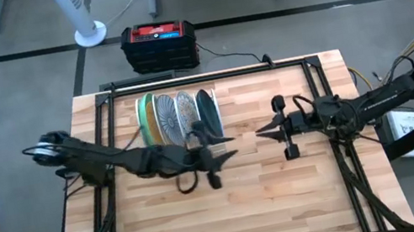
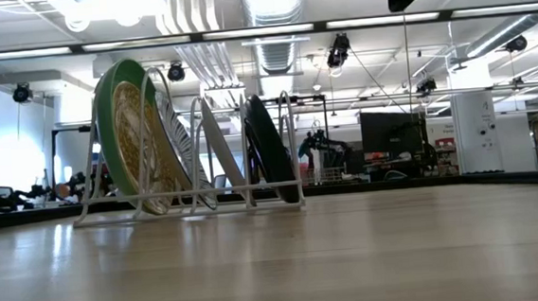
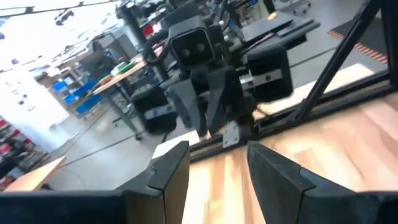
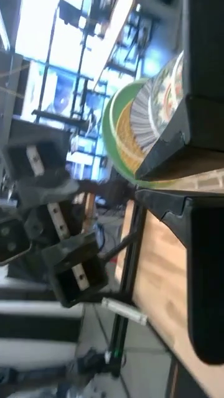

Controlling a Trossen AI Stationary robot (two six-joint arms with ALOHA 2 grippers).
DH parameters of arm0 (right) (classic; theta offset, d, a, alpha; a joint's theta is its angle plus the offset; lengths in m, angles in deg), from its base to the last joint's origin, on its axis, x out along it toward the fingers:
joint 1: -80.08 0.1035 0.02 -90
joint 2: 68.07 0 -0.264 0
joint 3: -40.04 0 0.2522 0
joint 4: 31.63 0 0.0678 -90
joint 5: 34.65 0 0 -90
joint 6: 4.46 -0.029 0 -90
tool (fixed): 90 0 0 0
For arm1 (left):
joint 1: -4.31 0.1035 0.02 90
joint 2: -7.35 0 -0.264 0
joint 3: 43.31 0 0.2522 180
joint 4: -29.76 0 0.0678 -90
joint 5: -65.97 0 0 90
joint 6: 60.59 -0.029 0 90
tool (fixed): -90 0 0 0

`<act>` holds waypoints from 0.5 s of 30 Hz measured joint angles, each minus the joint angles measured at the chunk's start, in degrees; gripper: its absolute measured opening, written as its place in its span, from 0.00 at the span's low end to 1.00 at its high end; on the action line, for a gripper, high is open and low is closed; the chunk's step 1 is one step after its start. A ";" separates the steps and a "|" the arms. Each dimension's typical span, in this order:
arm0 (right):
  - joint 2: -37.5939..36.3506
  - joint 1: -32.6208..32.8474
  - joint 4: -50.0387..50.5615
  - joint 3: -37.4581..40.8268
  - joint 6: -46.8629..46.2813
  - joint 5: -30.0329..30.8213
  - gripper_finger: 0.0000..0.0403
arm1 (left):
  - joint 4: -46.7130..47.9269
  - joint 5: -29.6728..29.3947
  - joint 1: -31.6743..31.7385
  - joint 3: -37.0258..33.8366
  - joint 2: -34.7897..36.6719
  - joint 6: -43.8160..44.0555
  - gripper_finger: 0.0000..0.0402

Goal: Sort dishes
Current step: Return to Home Position

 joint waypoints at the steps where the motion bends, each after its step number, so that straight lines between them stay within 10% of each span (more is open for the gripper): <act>1: 0.17 -0.79 0.05 0.00 0.16 -0.02 0.06 | 0.11 -0.90 -0.51 -2.13 2.13 0.02 0.38; 15: -10.78 -3.06 13.83 1.49 -4.36 0.00 0.04 | -0.13 -14.38 -11.86 -34.77 40.81 7.80 0.38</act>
